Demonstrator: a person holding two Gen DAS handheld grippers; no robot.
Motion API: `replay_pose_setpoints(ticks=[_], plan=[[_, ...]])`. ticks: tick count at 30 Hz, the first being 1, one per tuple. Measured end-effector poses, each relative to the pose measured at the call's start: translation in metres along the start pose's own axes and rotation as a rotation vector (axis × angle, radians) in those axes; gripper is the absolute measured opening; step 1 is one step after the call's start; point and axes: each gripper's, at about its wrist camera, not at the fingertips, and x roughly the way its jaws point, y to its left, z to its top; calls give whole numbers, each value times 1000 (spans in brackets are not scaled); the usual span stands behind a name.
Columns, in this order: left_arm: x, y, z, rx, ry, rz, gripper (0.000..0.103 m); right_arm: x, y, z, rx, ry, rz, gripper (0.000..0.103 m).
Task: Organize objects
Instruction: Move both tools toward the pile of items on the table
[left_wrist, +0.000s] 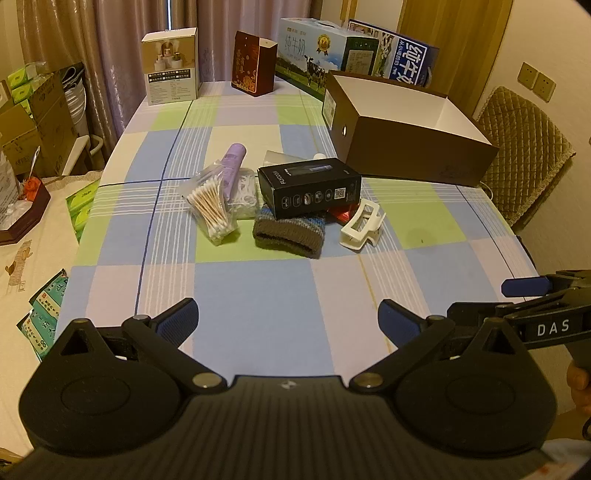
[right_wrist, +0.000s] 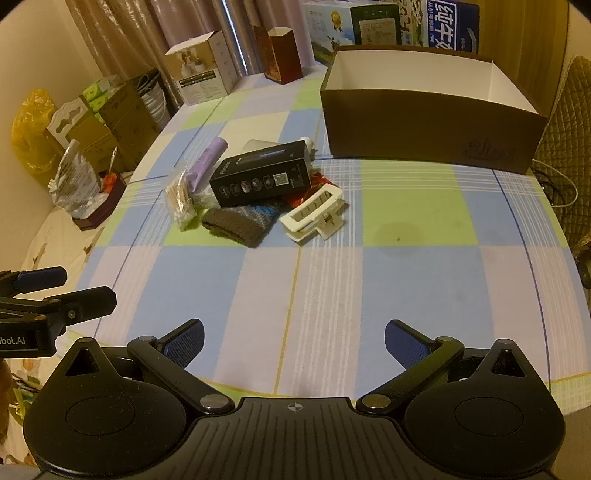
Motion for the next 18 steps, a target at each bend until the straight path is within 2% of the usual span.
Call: replay_pose_setpoints(ticks=[9,18], plan=[[14,-5,11,-14,14,17,102,4,-7,4,-1,5,10,101],[24,-6,19,-28,18,33,102,16,-17,23,-17,17,22,101]])
